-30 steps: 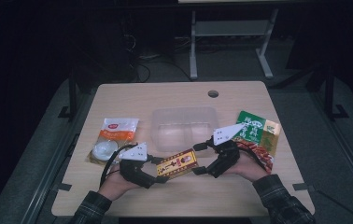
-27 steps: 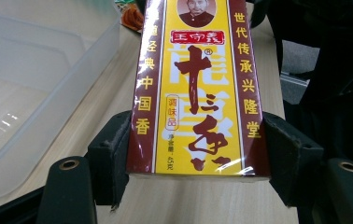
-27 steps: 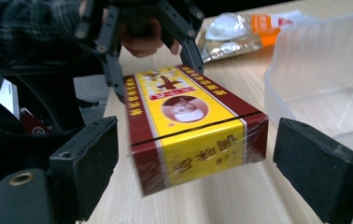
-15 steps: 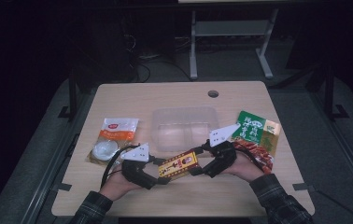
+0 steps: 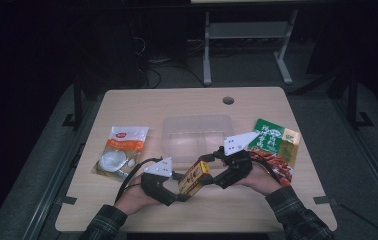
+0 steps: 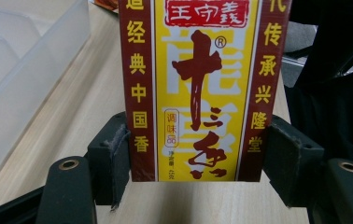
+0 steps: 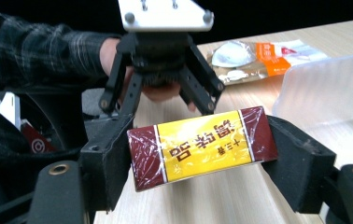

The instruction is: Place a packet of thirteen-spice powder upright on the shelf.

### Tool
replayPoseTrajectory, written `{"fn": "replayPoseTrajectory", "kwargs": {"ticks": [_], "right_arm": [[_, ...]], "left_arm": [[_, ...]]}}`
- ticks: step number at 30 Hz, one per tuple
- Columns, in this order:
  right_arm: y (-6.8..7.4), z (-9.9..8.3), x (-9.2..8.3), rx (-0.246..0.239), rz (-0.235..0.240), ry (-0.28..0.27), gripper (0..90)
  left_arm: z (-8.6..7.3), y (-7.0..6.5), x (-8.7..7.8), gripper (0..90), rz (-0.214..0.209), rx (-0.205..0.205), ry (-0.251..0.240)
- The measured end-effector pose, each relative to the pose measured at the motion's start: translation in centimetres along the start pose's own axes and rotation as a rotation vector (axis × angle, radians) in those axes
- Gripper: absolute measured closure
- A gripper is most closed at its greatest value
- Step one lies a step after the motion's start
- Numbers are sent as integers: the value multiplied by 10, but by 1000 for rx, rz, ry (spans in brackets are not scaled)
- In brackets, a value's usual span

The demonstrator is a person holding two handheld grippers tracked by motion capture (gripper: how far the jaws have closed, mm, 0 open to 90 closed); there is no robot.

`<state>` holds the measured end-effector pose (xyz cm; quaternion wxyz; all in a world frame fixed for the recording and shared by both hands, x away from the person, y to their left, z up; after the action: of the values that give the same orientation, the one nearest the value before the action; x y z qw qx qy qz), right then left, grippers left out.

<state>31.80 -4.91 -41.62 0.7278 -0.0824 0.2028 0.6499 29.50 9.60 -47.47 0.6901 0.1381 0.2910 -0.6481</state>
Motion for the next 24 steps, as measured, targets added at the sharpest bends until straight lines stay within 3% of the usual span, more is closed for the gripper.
{"fn": "replayPoseTrajectory", "kwargs": {"ticks": [2,12,24], "right_arm": [[1,3,1,8,2,-4,279],[7,28,18,-54,21,-17,287],[10,29,23,-61,63,-13,290]], "left_arm": [[1,0,2,319,-5,7,3],[4,0,2,319,-46,-3,-26],[5,-2,-2,319,-84,19,-46]]}}
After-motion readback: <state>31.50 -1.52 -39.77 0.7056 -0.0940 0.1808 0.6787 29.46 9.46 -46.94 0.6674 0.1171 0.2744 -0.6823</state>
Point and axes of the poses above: each handheld gripper's, and its own axes: x roughly forward along the jaws, z roughly out of its top, y roughly to its left, the point moved 7 cm from there along x, roughly forward along the jaws, and after that the axes turned 3 degrees about -z, right-handed, at the moved point
